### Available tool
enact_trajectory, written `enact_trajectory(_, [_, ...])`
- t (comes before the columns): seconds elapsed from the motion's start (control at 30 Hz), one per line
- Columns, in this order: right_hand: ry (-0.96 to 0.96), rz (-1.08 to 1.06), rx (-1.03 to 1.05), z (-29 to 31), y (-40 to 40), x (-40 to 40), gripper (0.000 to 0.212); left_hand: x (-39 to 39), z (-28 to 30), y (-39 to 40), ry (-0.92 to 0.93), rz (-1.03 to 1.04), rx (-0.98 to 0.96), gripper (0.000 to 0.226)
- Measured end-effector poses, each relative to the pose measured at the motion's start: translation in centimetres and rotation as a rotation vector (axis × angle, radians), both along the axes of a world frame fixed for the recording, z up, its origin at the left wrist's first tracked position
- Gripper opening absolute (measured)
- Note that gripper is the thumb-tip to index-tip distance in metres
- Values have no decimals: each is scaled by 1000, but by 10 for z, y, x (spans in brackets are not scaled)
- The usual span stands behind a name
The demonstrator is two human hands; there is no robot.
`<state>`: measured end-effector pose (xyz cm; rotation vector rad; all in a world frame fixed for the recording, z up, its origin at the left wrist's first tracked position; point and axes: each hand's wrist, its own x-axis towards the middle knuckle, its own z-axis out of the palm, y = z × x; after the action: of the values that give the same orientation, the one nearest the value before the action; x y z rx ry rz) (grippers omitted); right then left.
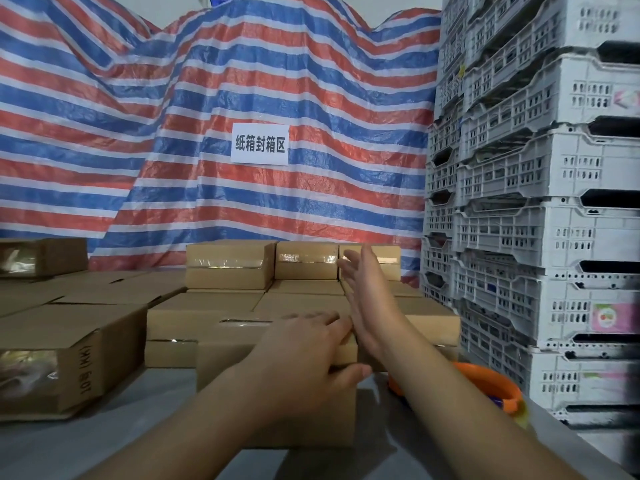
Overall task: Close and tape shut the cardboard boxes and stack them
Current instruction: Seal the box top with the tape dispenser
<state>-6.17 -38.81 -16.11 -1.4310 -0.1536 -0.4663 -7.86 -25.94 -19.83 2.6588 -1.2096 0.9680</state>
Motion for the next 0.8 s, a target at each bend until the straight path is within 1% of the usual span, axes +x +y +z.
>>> enact_trajectory(0.1, [16,9,-35,-16,1,-1,63,1,-3,0,-8,5,-27,72])
enact_trajectory(0.2, [54,-10,-14,-33,2,-7,61,2,-3,-1,2,20,-20,78])
enact_trajectory(0.3, [193,18,-11,-50,0,-16,54,0,-2,0,61,37,8,93])
enact_trajectory(0.37, [298,48,44,-60,0,-26,50,-4,4,4,166,4,-6,97])
enact_trajectory(0.43, [331,65,74,-66,-3,-28,51,-8,14,12,327,-76,-118,95])
enact_trajectory(0.47, [332,36,66,-65,-3,-29,54,-10,19,18,382,-114,-208,93])
enact_trajectory(0.5, [325,-2,38,-66,-6,-32,62,-13,23,25,392,-132,-285,89])
enact_trajectory(0.57, [268,-56,-50,-67,-12,-39,76,-18,28,42,330,-88,-373,79])
enact_trajectory(0.63, [222,-85,-188,-63,-10,-46,87,-21,26,62,317,0,-454,83])
enact_trajectory(0.7, [210,-46,-318,-65,-8,-56,92,-20,18,80,383,66,-568,89])
enact_trajectory(0.73, [228,-12,-346,-68,-6,-58,94,-19,11,90,437,77,-644,91])
enact_trajectory(0.8, [249,51,-395,-75,-2,-59,103,-18,-7,99,576,50,-841,89])
